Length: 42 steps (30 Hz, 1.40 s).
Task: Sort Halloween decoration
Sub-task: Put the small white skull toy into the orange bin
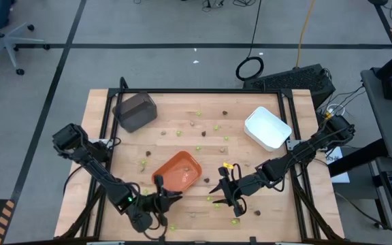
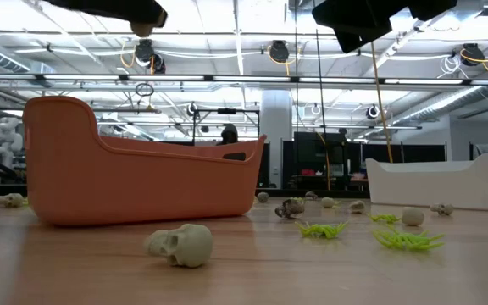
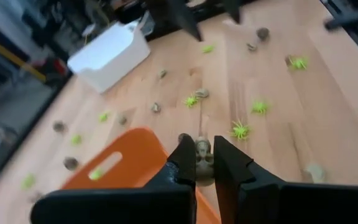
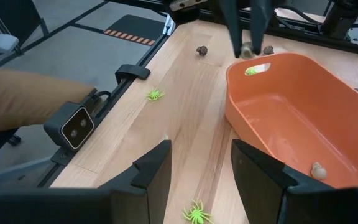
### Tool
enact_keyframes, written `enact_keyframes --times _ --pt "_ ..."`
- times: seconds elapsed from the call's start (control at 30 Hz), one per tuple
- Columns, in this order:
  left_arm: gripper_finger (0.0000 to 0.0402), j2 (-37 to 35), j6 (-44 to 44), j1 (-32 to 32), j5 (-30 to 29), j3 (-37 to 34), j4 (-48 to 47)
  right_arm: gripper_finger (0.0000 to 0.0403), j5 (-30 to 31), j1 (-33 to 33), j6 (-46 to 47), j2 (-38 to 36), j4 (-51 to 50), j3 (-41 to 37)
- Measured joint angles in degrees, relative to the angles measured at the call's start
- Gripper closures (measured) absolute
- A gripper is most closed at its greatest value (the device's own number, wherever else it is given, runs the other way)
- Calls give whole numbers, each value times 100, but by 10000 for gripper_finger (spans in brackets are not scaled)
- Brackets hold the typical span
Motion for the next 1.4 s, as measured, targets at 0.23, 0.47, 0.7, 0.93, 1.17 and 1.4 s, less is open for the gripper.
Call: enact_keyframes --times 0.23,0.47,0.7,0.93,1.17,1.4 --pt "383 0 -1711 182 10 0 -5 252 0 0 0 0 -91 0" --pt "383 0 -3274 283 109 0 -10 252 0 0 16 2 -401 0" --pt "383 0 -3719 454 558 0 -17 252 -2 0 53 2 -519 0" --pt "383 0 -2036 789 1123 0 -44 252 1 194 466 2 -902 0" --pt "383 0 -1580 1473 2182 0 -966 252 694 550 789 2 -854 -140" --pt "383 0 -1564 2002 2771 0 -1592 252 909 685 1447 2 -851 -300"
